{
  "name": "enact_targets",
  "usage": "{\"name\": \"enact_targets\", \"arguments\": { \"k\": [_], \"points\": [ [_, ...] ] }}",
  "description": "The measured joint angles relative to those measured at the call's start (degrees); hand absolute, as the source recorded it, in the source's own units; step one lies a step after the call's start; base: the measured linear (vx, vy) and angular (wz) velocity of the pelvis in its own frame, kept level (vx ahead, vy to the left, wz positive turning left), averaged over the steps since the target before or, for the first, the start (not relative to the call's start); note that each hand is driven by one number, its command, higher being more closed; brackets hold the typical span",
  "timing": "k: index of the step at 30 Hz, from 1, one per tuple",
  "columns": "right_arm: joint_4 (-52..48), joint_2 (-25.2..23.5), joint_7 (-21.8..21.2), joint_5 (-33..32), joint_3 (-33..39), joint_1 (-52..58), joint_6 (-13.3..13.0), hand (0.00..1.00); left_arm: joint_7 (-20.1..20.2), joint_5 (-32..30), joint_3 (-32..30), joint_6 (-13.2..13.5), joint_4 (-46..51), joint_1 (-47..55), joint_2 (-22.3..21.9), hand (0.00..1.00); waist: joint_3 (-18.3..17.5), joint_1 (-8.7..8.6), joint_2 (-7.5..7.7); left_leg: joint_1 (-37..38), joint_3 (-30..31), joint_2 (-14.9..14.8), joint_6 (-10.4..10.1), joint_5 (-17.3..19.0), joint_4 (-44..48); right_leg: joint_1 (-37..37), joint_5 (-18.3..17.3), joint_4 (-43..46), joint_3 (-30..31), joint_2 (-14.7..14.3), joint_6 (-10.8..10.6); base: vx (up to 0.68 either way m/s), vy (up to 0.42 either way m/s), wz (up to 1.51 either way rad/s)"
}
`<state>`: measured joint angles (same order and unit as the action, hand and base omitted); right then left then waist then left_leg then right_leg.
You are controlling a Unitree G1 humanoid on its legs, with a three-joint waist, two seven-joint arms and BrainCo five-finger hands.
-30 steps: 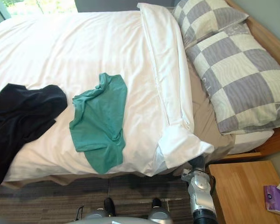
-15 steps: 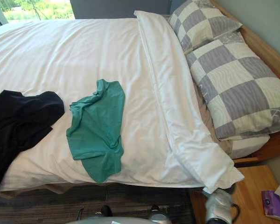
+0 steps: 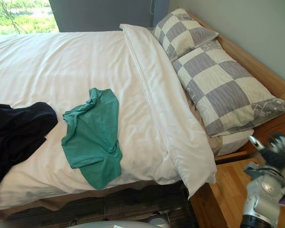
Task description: Tidy the bed and pick cloth on bed and put in laundry
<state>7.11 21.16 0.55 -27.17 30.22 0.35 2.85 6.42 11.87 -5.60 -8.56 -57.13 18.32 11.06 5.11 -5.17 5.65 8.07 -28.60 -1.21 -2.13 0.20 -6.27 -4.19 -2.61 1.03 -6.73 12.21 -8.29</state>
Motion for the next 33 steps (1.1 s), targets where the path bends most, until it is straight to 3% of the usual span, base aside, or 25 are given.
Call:
{"name": "enact_targets", "arguments": {
  "k": [4, 6, 10, 14, 18, 20, 23, 29, 32, 33],
  "points": [
    [3.4, 0.0, -7.5, -13.2, -8.0, -7.3, 0.1, 1.00, -0.1, 0.0, 0.5, 0.6, -0.1, -0.2, -0.2, 0.00, -0.1, 0.53, -0.64, 0.1, 0.9, 0.1, 0.0, 0.0, 0.0, -0.5, 0.8, 0.0, -1.2, -0.3, 0.5, 0.09, -0.004, 0.11],
    [6.0, 0.0, -9.3, -19.3, -10.2, -11.0, 0.1, 1.00, -0.1, 0.0, 0.7, 0.8, -0.2, -0.7, -0.3, 0.00, 0.1, 1.55, -1.26, 0.2, 1.4, 0.0, 0.0, 0.0, 0.0, -0.9, 0.9, -0.1, -2.1, -0.3, 0.6, 0.04, -0.031, 0.15],
    [10.8, -0.5, -10.5, -28.2, -13.9, -18.3, -0.2, 1.00, 0.1, 1.0, 1.6, 0.9, -0.4, -1.4, -1.2, 0.00, 1.1, 2.74, -3.72, 0.9, 3.0, 0.1, 0.1, -0.1, 0.0, -2.4, 0.8, -0.1, -3.6, -0.3, 0.7, -0.01, -0.016, 0.19],
    [13.1, -1.9, -10.3, -33.1, -14.9, -25.3, -2.9, 1.00, 0.5, 1.2, 1.8, 0.9, -0.3, -2.8, -1.4, 0.00, 3.4, 2.96, -6.29, -1.5, 4.6, -0.2, 0.9, -1.7, 0.1, -0.8, 0.8, 0.1, -4.9, 0.0, 1.0, -0.08, -0.010, 0.25],
    [15.9, 0.1, -10.6, -37.6, -13.0, -35.2, -5.1, 1.00, 0.8, 3.4, 4.8, 0.8, 0.2, -6.9, -1.4, 0.00, 10.0, 3.06, -10.16, -7.7, 5.5, -0.5, 1.6, -4.8, 0.4, 5.5, 1.4, 2.0, -4.6, -0.1, 1.9, -0.16, 0.010, 0.17],
    [17.8, 3.4, -12.3, -41.1, -12.0, -39.8, -5.7, 1.00, 0.8, 6.2, 6.2, 0.9, 0.9, -8.9, -1.8, 0.00, 14.8, 3.20, -13.25, -10.8, 5.3, -0.5, 1.8, -5.8, 0.4, 9.9, 1.6, 4.1, -3.2, -0.1, 2.1, -0.17, 0.047, -0.03],
    [18.0, 6.6, -15.9, -44.3, -11.7, -41.8, -6.6, 1.00, 0.8, 7.6, 7.0, 1.2, 1.9, -10.7, -2.8, 0.00, 19.2, 3.22, -16.57, -14.4, 3.9, -0.4, 1.5, -6.6, 0.4, 15.6, 2.0, 6.6, -1.7, 0.2, 2.1, -0.14, 0.046, -0.18],
    [18.0, 11.6, -22.2, -50.6, -10.5, -41.8, -9.2, 1.00, 0.7, 9.5, 10.5, 1.7, 1.8, -13.0, -3.3, 0.00, 21.0, 3.83, -20.56, -21.5, 3.0, 0.1, 1.0, -8.1, 0.4, 26.1, 1.6, 12.0, 0.7, 1.3, 1.8, -0.01, -0.023, -0.02],
    [16.6, 12.8, -30.1, -55.9, -9.0, -38.7, -9.6, 1.00, 1.1, 9.5, 11.3, 2.0, 1.8, -13.8, -3.2, 0.00, 20.8, 4.55, -20.86, -24.7, 2.5, 0.5, 0.7, -9.4, 0.4, 31.3, 0.9, 15.1, 1.4, 1.9, 2.2, 0.06, -0.066, 0.00],
    [15.6, 12.8, -30.9, -56.0, -8.6, -37.5, -9.6, 1.00, 1.3, 9.5, 11.3, 2.0, 1.8, -13.8, -3.2, 0.00, 20.8, 4.56, -20.86, -25.0, 2.5, 0.5, 0.7, -9.4, 0.4, 31.8, 0.8, 15.5, 1.5, 1.9, 2.2, 0.07, -0.067, 0.08]
  ]
}}
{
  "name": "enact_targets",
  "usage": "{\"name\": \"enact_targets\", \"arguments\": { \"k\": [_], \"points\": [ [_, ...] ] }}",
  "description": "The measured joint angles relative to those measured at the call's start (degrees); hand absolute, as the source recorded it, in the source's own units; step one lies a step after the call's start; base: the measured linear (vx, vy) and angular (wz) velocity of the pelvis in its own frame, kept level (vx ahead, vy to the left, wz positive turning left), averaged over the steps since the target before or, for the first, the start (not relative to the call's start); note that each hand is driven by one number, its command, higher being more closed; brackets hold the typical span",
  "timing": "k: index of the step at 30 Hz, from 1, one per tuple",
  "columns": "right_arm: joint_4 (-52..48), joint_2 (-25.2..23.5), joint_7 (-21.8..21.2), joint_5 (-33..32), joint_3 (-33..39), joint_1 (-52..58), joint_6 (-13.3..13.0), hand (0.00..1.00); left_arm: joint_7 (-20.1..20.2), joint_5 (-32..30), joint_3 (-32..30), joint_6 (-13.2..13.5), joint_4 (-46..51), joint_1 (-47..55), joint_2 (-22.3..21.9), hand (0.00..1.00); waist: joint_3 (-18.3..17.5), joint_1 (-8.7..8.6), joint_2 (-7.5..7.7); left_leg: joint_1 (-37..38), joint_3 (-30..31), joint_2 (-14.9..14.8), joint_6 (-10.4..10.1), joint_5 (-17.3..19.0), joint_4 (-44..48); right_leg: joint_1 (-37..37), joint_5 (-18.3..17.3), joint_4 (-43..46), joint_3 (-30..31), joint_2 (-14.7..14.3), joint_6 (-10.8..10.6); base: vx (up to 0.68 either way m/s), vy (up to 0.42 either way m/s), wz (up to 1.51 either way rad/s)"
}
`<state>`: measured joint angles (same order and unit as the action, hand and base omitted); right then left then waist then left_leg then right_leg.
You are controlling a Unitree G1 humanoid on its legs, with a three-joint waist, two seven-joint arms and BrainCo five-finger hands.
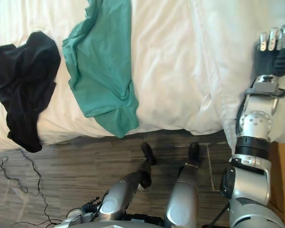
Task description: Tidy the bed and pick cloth on bed and put in laundry
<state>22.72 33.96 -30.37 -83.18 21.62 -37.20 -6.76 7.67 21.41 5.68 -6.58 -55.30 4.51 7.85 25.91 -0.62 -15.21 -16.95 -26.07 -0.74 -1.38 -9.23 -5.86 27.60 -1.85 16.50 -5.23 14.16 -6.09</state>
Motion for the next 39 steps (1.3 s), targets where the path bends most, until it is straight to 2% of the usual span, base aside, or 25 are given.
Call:
{"name": "enact_targets", "arguments": {
  "k": [3, 7, 9, 11, 14, 15, 17, 19, 20, 22, 24, 25, 29, 31, 32, 35, 39],
  "points": [
    [-2.9, -1.9, -0.5, -3.0, 3.3, 8.9, -1.9, 1.00, 1.2, 0.1, -0.2, -0.4, 0.1, 0.0, 0.2, 0.00, 0.0, 0.08, 0.00, -0.2, -0.1, 0.3, -0.2, 0.1, 0.0, 1.2, -1.6, 2.0, 0.8, 0.3, -0.1, 0.07, -0.062, 0.07],
    [-4.0, -11.0, -1.6, -5.6, 9.5, 20.2, -3.1, 1.00, 3.0, -0.1, -3.7, 0.8, 0.2, 1.4, -1.1, 0.00, 0.2, -0.58, 0.28, 0.5, -1.7, 0.4, -1.4, 1.0, 0.0, 1.7, -2.6, 3.0, 1.6, 0.4, -0.1, 0.08, -0.057, -0.14],
    [-1.0, -15.1, -2.1, -5.4, 10.3, 26.3, -3.0, 1.00, 3.3, -0.7, -6.0, 1.7, 0.0, 2.0, -2.2, 0.00, 0.4, -1.01, 0.61, 1.9, -2.6, 0.4, -1.7, 1.2, 0.0, 1.0, -2.9, 3.4, 2.2, 0.4, 0.0, 0.10, -0.062, -0.26],
    [2.3, -22.5, -2.8, -3.0, 10.2, 33.7, -2.1, 1.00, 3.2, -1.8, -9.7, 3.6, 0.0, 3.3, -3.6, 0.00, 1.1, -1.97, 1.55, 4.9, -3.8, -0.1, -1.9, 2.2, 0.0, -1.6, -3.4, 3.3, 2.4, -0.1, 0.0, 0.10, -0.076, -0.28],
    [3.7, -28.3, -3.9, 2.2, 7.8, 42.8, -0.9, 1.00, 2.9, -3.0, -13.4, 4.4, -0.8, 3.8, -5.1, 0.00, 1.1, -2.61, 2.62, 8.9, -5.2, -1.1, -2.0, 4.1, 0.0, -6.7, -3.9, 1.0, 1.4, -0.8, -0.4, 0.08, -0.074, -0.19],
    [4.4, -29.1, -4.0, 3.5, 7.1, 44.3, -0.8, 0.00, 2.6, -3.0, -14.0, 4.6, -1.2, 4.0, -5.2, 0.00, 0.6, -2.64, 3.22, 9.3, -5.8, -1.3, -1.9, 4.5, 0.0, -7.4, -3.9, 0.3, 1.1, -0.9, -0.5, 0.09, -0.068, 0.04],
    [8.5, -30.9, -4.1, 8.6, 5.4, 47.6, -0.4, 0.00, 1.8, -3.2, -15.6, 4.8, -2.9, 4.7, -5.2, 0.00, -2.6, -2.58, 4.88, 10.5, -8.1, -2.4, -1.8, 4.7, 0.0, -9.9, -3.8, -1.7, -0.6, -1.1, -0.7, 0.13, -0.062, 0.15],
    [14.1, -33.9, -2.6, 16.1, 4.7, 50.4, -0.4, 0.00, 0.7, -5.2, -16.8, 4.6, -3.7, 5.6, -5.0, 0.00, -7.3, -1.37, 8.44, 13.7, -8.1, -3.1, -1.7, 4.8, 0.0, -14.9, -3.4, -4.0, -2.1, -1.6, -0.4, 0.22, -0.080, 0.12],
    [15.3, -34.6, -2.0, 18.1, 4.6, 50.9, -0.3, 0.00, 0.7, -5.2, -17.0, 4.6, -4.1, 5.8, -4.8, 0.00, -8.6, -1.01, 9.46, 14.4, -8.0, -3.3, -1.7, 4.9, 0.0, -16.2, -3.4, -4.8, -2.6, -1.8, -0.4, 0.19, -0.062, 0.09],
    [19.3, -36.2, 0.3, 25.1, 4.6, 52.1, -0.3, 0.00, 0.7, -5.4, -18.3, 4.1, -4.5, 7.3, -3.5, 0.00, -13.5, 0.12, 12.80, 17.2, -7.7, -3.7, -2.2, 5.7, 0.0, -21.4, -3.2, -8.3, -4.2, -2.3, -0.5, 0.19, -0.049, 0.11],
    [20.8, -36.2, 2.9, 33.3, 4.6, 52.7, -0.5, 0.00, 0.6, -6.7, -18.8, 2.8, -4.5, 8.0, -3.2, 0.00, -15.5, 0.35, 13.82, 19.1, -7.6, -3.7, -2.2, 6.1, -0.2, -24.6, -3.1, -10.2, -5.2, -2.3, -0.7, 0.17, -0.027, 0.12],
    [22.4, -36.0, 5.0, 41.9, 4.5, 52.7, -0.5, 0.00, 0.3, -7.7, -19.3, 1.6, -4.5, 8.2, -3.1, 0.00, -17.1, 0.89, 14.10, 20.7, -7.5, -3.7, -2.4, 6.7, -0.3, -26.7, -3.1, -11.4, -5.6, -2.5, -0.7, 0.15, -0.013, 0.07],
    [28.1, -35.5, 8.8, 58.2, 1.0, 52.1, -1.0, 0.00, -1.7, -11.3, -19.0, -0.6, -4.7, 7.9, -3.2, 0.00, -18.8, 1.25, 13.77, 23.0, -5.4, -4.1, -2.7, 6.9, -0.4, -30.6, -3.2, -13.4, -7.0, -3.2, -0.6, 0.06, -0.012, 0.12],
    [29.9, -34.4, 9.9, 62.4, -0.1, 50.6, -1.0, 0.00, -2.1, -12.2, -17.5, -1.3, -4.7, 7.8, -2.7, 0.00, -19.3, 0.90, 13.74, 23.0, -4.1, -4.2, -2.6, 6.9, -0.4, -31.1, -3.4, -13.7, -7.8, -3.9, -0.3, -0.01, -0.024, 0.17],
    [31.4, -33.1, 10.3, 64.1, -1.5, 49.7, -0.3, 0.00, -2.8, -12.6, -15.9, -1.9, -4.7, 7.6, -2.2, 0.00, -19.6, 0.88, 14.27, 23.0, -3.5, -4.2, -2.6, 6.9, -0.4, -31.5, -3.4, -13.8, -8.1, -4.1, -0.2, -0.01, -0.024, 0.21],
    [33.7, -31.4, 11.1, 65.6, -4.0, 48.0, 1.4, 0.00, -4.0, -13.6, -13.1, -3.4, -4.8, 7.0, -1.2, 0.00, -19.9, 0.94, 14.76, 24.2, -2.5, -4.3, -2.6, 6.9, -0.4, -33.4, -3.7, -14.0, -9.0, -4.3, 0.2, 0.01, -0.012, 0.14],
    [35.8, -31.0, 10.7, 66.7, -5.4, 46.1, 2.2, 0.00, -4.8, -13.6, -11.2, -3.8, -5.0, 6.9, -0.5, 0.00, -20.0, 0.95, 15.14, 25.6, -2.9, -4.0, -2.7, 7.2, -0.1, -34.7, -3.6, -14.5, -8.7, -4.2, 0.1, 0.01, 0.012, -0.08]
  ]
}}
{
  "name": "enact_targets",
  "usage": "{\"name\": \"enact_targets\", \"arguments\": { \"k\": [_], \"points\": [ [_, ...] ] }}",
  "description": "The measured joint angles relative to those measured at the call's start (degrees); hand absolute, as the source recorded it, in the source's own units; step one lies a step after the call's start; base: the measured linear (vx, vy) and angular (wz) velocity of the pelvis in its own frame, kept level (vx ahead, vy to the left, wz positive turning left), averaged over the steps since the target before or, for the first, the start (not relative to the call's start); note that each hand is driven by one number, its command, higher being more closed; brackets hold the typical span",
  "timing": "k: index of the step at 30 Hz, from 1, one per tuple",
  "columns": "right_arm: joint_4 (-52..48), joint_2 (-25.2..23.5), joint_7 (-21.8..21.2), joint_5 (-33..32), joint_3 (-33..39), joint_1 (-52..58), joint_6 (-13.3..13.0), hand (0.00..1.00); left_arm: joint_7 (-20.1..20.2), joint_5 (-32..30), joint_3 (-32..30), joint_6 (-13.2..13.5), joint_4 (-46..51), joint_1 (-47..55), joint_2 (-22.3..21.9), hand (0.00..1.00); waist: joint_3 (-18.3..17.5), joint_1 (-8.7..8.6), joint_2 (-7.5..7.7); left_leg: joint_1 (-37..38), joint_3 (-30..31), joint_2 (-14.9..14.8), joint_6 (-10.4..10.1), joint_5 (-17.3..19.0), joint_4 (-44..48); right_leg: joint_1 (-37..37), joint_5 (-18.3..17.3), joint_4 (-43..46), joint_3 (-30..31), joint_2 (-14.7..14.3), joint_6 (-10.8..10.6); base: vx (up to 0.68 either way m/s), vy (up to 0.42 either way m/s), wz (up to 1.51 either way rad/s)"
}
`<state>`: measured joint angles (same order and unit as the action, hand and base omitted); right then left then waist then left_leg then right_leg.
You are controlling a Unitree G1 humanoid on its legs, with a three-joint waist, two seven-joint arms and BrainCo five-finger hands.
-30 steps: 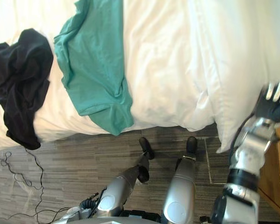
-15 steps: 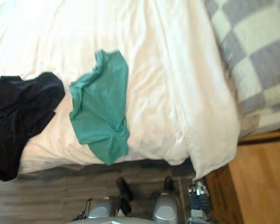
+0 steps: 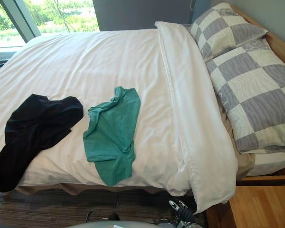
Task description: Tidy the bed and pick cloth on bed and put in laundry
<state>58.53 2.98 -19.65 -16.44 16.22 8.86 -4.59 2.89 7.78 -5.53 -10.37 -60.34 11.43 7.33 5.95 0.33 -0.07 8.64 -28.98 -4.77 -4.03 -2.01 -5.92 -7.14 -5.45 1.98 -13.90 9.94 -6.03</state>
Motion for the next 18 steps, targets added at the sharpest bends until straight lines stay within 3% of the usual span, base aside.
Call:
{"name": "enact_targets", "arguments": {
  "k": [2, 3, 4, 7, 10, 12, 13, 14, 15, 16, 17, 18],
  "points": [
    [0.4, 0.1, -0.4, 1.8, -1.0, -0.5, 0.5, 0.00, -0.8, 0.6, -0.1, 0.5, 0.0, -0.1, 0.4, 0.00, 0.4, 0.27, 0.91, -0.5, -0.3, -0.5, 0.4, 2.5, 4.5, -0.8, 0.1, 0.1, 0.9, 0.6, -0.1, 0.03, 0.029, -0.19],
    [0.6, 0.4, -0.4, 3.5, -1.4, -0.7, 0.8, 0.00, -0.8, 2.9, -0.2, 1.0, 0.2, -0.2, 0.9, 0.00, 1.1, 0.40, 1.64, -3.5, 1.2, -2.3, 0.7, 6.2, 13.6, -1.5, 0.3, 0.0, 1.0, 1.0, -0.4, 0.01, 0.003, -0.18],
    [1.2, 1.2, 0.0, 4.6, -2.2, -0.6, 1.0, 0.00, -0.6, 4.4, -0.2, 1.5, 0.6, 0.1, 0.9, 0.00, 1.1, 0.47, 1.48, -5.9, 3.0, -4.2, 0.8, 8.4, 21.0, -2.0, 0.4, 0.2, 1.2, 1.6, -0.5, 0.00, 0.040, -0.22],
    [1.6, 2.7, 1.5, 6.5, -2.2, -0.4, 1.9, 0.00, -0.3, 5.0, -0.8, 2.9, 0.5, 0.5, 1.0, 0.00, 1.4, 0.35, 1.62, -8.0, 6.5, -5.4, 0.2, 11.6, 29.0, -1.6, 0.2, 1.4, 3.1, 3.4, -0.7, -0.04, 0.161, -0.38],
    [1.8, 5.8, 2.6, 8.9, -2.2, -0.5, 1.8, 0.00, 0.3, 5.8, -1.3, 5.4, 0.4, 2.5, 0.5, 0.00, 1.4, -1.09, 0.96, -7.5, 16.6, -13.0, 0.3, 14.3, 32.9, 0.6, -1.0, 4.3, 6.9, 4.9, -2.9, -0.02, 0.264, -0.40],
    [1.9, 6.7, 3.7, 8.9, -2.8, -0.9, 2.0, 0.00, 0.3, 6.2, -1.0, 5.6, 0.4, 2.6, 0.4, 0.00, 1.1, -1.03, 0.35, -7.1, 21.1, -13.9, -1.9, 12.9, 29.6, 3.1, -0.2, 5.3, 8.2, 5.8, -5.2, -0.03, 0.529, -0.26],
    [1.9, 6.5, 5.0, 8.9, -3.7, -2.4, 3.1, 0.00, -0.6, 6.2, 0.1, 4.3, 0.3, 1.9, 0.6, 0.00, 1.2, -1.03, 0.19, -5.4, 21.0, -12.7, -8.8, 15.4, 25.2, 5.2, 2.2, 4.9, 10.1, 7.2, -7.8, -0.02, 0.579, -0.41],
    [2.6, 5.1, 6.4, 8.5, -3.6, -3.6, 4.3, 0.00, -0.3, 6.2, 1.3, 3.6, -0.3, 1.0, 1.5, 0.00, 1.9, -0.50, 1.48, -4.8, 18.8, -11.3, -10.0, 16.4, 25.0, 5.3, 5.5, 3.9, 11.0, 9.1, -7.9, -0.03, 0.559, -0.55],
    [3.0, 4.0, 7.7, 8.4, -4.3, -4.5, 5.1, 0.00, 0.9, 6.2, 2.6, 3.4, 0.4, 1.0, 2.3, 0.00, 2.3, 0.01, 1.81, -4.9, 17.4, -10.9, -9.6, 16.3, 25.2, 5.8, 10.0, 2.9, 10.6, 9.4, -6.4, -0.11, 0.420, -0.73],
    [3.1, 4.2, 9.9, 8.4, -5.7, -5.8, 5.7, 0.00, 0.4, 6.3, 3.8, 2.0, 0.4, 0.8, 2.4, 0.00, 2.1, 0.57, 0.41, -4.2, 14.0, -11.4, -8.0, 16.1, 23.9, 7.1, 18.9, 0.0, 8.1, 8.6, -2.1, -0.17, 0.485, -1.04],
    [3.3, 5.0, 9.3, 9.4, -7.8, -6.8, 6.3, 0.00, -0.2, 6.8, 3.9, 1.7, 0.4, 0.7, 2.5, 0.00, 2.1, 1.07, 0.57, -2.1, 10.5, -11.1, -6.2, 14.6, 20.4, 8.9, 18.4, 2.1, 0.3, 8.7, 0.9, -0.16, 0.474, -1.03],
    [3.2, 5.0, 8.5, 10.3, -8.5, -7.2, 5.9, 0.00, -0.5, 7.2, 3.9, 1.5, 0.4, 0.9, 2.5, 0.00, 2.1, 1.33, 0.61, -1.4, 9.3, -10.8, -5.7, 13.6, 18.7, 9.5, 17.1, 4.1, -3.5, 8.4, 1.5, -0.10, 0.388, -0.87]
  ]
}}
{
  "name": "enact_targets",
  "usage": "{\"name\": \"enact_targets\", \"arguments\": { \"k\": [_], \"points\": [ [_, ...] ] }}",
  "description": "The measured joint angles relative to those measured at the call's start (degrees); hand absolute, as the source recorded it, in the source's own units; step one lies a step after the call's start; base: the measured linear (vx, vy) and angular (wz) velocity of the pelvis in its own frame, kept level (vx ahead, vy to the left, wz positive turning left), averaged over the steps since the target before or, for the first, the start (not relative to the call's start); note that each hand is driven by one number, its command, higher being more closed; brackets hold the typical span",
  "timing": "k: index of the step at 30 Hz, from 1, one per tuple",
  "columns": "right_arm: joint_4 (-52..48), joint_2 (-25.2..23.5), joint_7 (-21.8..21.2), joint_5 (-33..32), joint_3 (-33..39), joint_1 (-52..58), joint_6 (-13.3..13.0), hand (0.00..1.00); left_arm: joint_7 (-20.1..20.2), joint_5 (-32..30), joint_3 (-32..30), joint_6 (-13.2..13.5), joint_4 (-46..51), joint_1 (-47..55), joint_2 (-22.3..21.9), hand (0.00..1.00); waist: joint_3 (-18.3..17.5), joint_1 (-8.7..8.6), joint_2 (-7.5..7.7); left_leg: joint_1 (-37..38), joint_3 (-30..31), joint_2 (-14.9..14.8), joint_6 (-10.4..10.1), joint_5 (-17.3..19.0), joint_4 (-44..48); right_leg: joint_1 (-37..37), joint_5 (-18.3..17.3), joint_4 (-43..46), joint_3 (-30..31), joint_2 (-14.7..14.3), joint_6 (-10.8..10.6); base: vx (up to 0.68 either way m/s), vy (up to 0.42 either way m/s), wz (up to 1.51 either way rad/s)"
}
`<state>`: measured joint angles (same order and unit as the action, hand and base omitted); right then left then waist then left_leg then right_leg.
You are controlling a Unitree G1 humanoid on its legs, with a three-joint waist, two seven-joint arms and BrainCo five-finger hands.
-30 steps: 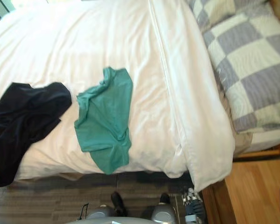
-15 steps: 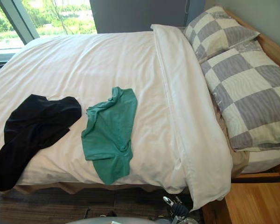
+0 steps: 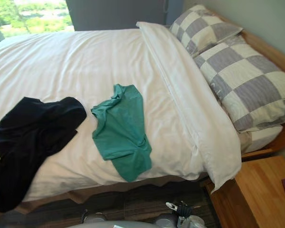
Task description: Tidy the bed and pick cloth on bed and put in laundry
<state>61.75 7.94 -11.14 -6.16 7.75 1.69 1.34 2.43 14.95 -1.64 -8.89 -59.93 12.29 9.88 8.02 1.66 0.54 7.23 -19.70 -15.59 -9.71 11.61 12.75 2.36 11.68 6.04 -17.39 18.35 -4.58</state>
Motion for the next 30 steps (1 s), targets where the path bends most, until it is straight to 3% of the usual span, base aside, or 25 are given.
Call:
{"name": "enact_targets", "arguments": {
  "k": [1, 3, 4, 5, 6, 8, 12, 13, 15, 16, 18, 19, 20, 22, 24, 26, 27, 28, 29, 30],
  "points": [
    [-0.2, -0.5, -1.1, 1.1, -1.5, -0.1, -1.3, 0.00, 0.1, 0.3, 1.1, -0.8, 0.0, 0.1, 0.7, 0.00, -0.2, -0.20, 0.18, 0.5, -0.6, 0.8, 0.7, -1.8, -3.0, 0.3, -2.8, 3.1, -3.2, -1.6, -0.7, -0.10, 0.321, -0.37],
    [-0.4, -1.6, -1.5, 2.6, -2.8, -0.1, -2.9, 0.00, 0.2, 0.1, 3.8, -1.4, 0.0, -0.3, 1.6, 0.00, -0.4, -0.73, 0.75, -0.5, 0.2, 3.5, 1.9, -4.8, -7.2, -0.6, -7.0, 5.0, -2.5, -5.1, -2.8, -0.11, 0.288, 0.08],
    [-1.3, -1.8, -1.7, 2.9, -3.8, -0.2, -3.1, 0.00, 0.1, -0.1, 5.1, -2.1, 0.0, -1.3, 1.8, 0.00, -0.4, -0.71, 1.18, -0.8, 0.9, 5.9, 3.0, -6.7, -9.8, -1.9, -12.3, 3.8, -1.1, -6.7, -3.5, -0.08, 0.174, 0.46],
    [-2.6, -2.1, -2.7, 2.7, -3.9, -0.1, -3.0, 0.00, 0.1, -0.5, 5.8, -2.4, 0.0, -2.1, 1.7, 0.00, -0.1, -0.95, 1.83, -1.8, 2.1, 8.0, 3.8, -7.9, -10.8, -3.6, -16.5, 2.3, 0.3, -7.5, -2.3, -0.07, 0.088, 0.52],
    [-2.7, -2.2, -3.3, 2.9, -4.0, 0.2, -3.0, 0.00, 0.1, -0.7, 6.3, -2.4, 0.0, -2.3, 1.8, 0.00, 0.2, -0.96, 1.71, -2.2, 2.9, 9.0, 4.1, -8.4, -11.0, -4.2, -18.0, 1.2, 0.9, -7.6, -1.6, -0.13, 0.070, 0.66],
    [-2.6, -2.4, -5.0, 4.6, -6.1, 0.3, -3.2, 0.00, -1.7, -0.9, 7.4, -2.5, 0.0, -2.8, 1.0, 0.00, 0.9, -0.95, 0.47, -1.1, 4.8, 9.9, 4.3, -11.5, -14.4, -6.0, -17.5, -0.1, -0.5, -7.7, -1.5, -0.10, 0.000, 0.60],
    [-2.2, -2.2, -5.9, 5.2, -10.0, -1.3, -4.3, 0.00, -2.5, 0.1, 7.1, -1.8, 0.1, -2.6, 1.3, 0.00, 1.0, -0.48, 0.98, -0.9, 5.9, 9.4, 4.1, -13.5, -16.9, -5.9, -17.5, -1.5, -2.0, -8.2, -1.6, -0.10, -0.021, 0.18],
    [-2.2, -2.2, -5.9, 4.9, -10.8, -1.9, -4.3, 0.00, -2.1, 1.0, 7.1, -0.9, 0.6, -2.6, 1.5, 0.00, 1.3, -0.43, 1.12, -4.5, 6.1, 9.4, 4.7, -11.4, -12.0, -4.7, -17.5, -1.2, -1.8, -7.6, -1.8, -0.06, 0.022, 0.12],
    [-2.2, -0.8, -4.8, 2.9, -11.0, -3.0, -4.2, 0.00, -1.3, 2.4, 7.0, 1.1, 2.6, -2.6, 0.9, 0.00, 3.7, -0.48, -0.50, -10.0, 6.0, 8.6, 4.7, -7.3, -0.5, -4.5, -17.6, -0.1, -0.9, -7.1, -1.9, -0.05, 0.065, 0.17],
    [-1.8, -0.6, -3.5, 1.5, -10.9, -3.0, -4.2, 0.00, -0.8, 2.4, 6.9, 2.7, 3.1, -2.8, 0.8, 0.00, 5.4, -0.58, -0.73, -13.2, 5.5, 7.9, 4.0, -6.7, 6.7, -5.1, -17.6, 0.5, -1.4, -5.9, -2.0, -0.08, 0.142, 0.25],
    [-1.8, -0.2, -2.2, 0.2, -10.0, -2.7, -4.7, 0.00, -0.6, 2.4, 6.9, 3.9, 3.6, -2.5, 0.7, 0.00, 5.9, -0.67, -1.14, -15.3, 3.6, 7.9, 3.9, -6.7, 11.3, -5.8, -17.3, 1.3, -2.5, -4.1, -2.3, -0.06, 0.155, 0.25],
    [-2.0, -0.2, -1.4, -0.5, -8.7, -1.7, -5.6, 0.00, -0.5, 2.4, 6.6, 4.4, 3.3, -2.6, 1.1, 0.00, 6.3, -0.84, -0.59, -15.0, 1.9, 8.6, 4.4, -5.2, 12.0, -6.0, -17.4, 2.6, -3.4, -1.8, -2.8, 0.01, 0.200, 0.23],
    [-2.6, 0.1, -0.8, -0.4, -7.8, -1.6, -6.4, 0.00, -0.6, 2.5, 5.8, 4.7, 2.4, -2.5, 0.6, 0.00, 6.2, -1.32, -1.12, -15.0, 0.2, 6.8, 6.4, -2.6, 14.9, -5.6, -17.5, 4.8, -3.9, -0.3, -3.2, 0.01, 0.218, 0.14],
    [-3.7, 0.8, -0.1, 0.1, -6.9, -1.3, -7.7, 0.00, -0.6, 2.4, 4.5, 6.0, 2.3, -1.5, 0.4, 0.00, 6.2, -1.92, -1.08, -15.3, 0.1, 2.1, 7.2, -0.6, 19.3, -4.3, -18.0, 8.3, -3.1, 2.5, -4.4, 0.04, 0.270, 0.03],
    [-3.8, 1.9, 0.1, 1.5, -5.9, -1.0, -8.7, 0.00, -0.7, 3.3, 4.2, 8.4, 2.5, -0.1, 0.4, 0.00, 6.2, -2.20, -0.97, -15.2, 5.1, -1.6, 7.3, -1.1, 18.9, -3.0, -18.0, 10.8, -1.9, 6.2, -6.4, 0.06, 0.380, 0.10],
    [-2.6, 3.0, 0.0, 3.1, -6.3, -1.1, -9.5, 0.00, -1.7, 6.4, 4.3, 11.0, 2.7, 1.1, 0.0, 0.00, 6.1, -2.09, -1.16, -14.1, 15.0, -4.8, 7.8, -4.7, 15.4, -0.9, -17.4, 13.9, 0.0, 10.7, -9.5, 0.07, 0.609, 0.16],
    [-1.6, 3.1, -0.2, 3.1, -6.5, -1.5, -9.7, 0.00, -2.5, 7.1, 4.4, 11.4, 2.6, 1.2, -0.2, 0.00, 6.0, -2.08, -1.26, -13.8, 17.1, -4.6, 4.1, -2.1, 15.1, -0.6, -17.1, 13.9, 1.1, 11.6, -9.4, 0.06, 0.649, 0.12],
    [0.0, 2.9, -0.6, 3.1, -6.8, -2.4, -9.8, 0.00, -2.9, 8.4, 5.0, 11.8, 2.8, 0.9, 0.4, 0.00, 5.7, -1.75, -0.82, -14.3, 16.9, -2.4, -3.8, 4.9, 16.6, -1.2, -15.1, 10.9, 2.7, 13.1, -8.6, 0.05, 0.712, -0.05],
    [1.8, 0.8, -1.4, 3.1, -8.6, -3.1, -9.8, 0.00, -2.9, 8.8, 7.2, 13.4, 5.0, 1.8, 1.4, 0.00, 5.4, -0.05, 0.28, -15.9, 15.9, -1.2, -3.6, 6.8, 20.4, -2.4, -14.8, 8.2, 5.1, 11.7, -10.3, 0.04, 0.630, -0.08],
    [2.2, -0.1, -1.9, 3.0, -9.3, -3.1, -9.9, 0.00, -3.5, 8.8, 7.9, 13.6, 5.3, 1.8, 1.5, 0.00, 5.0, 0.37, 0.76, -16.3, 16.0, -1.2, -3.5, 7.4, 21.6, -3.1, -14.7, 8.1, 5.1, 10.0, -9.9, 0.04, 0.639, -0.27]
  ]
}}
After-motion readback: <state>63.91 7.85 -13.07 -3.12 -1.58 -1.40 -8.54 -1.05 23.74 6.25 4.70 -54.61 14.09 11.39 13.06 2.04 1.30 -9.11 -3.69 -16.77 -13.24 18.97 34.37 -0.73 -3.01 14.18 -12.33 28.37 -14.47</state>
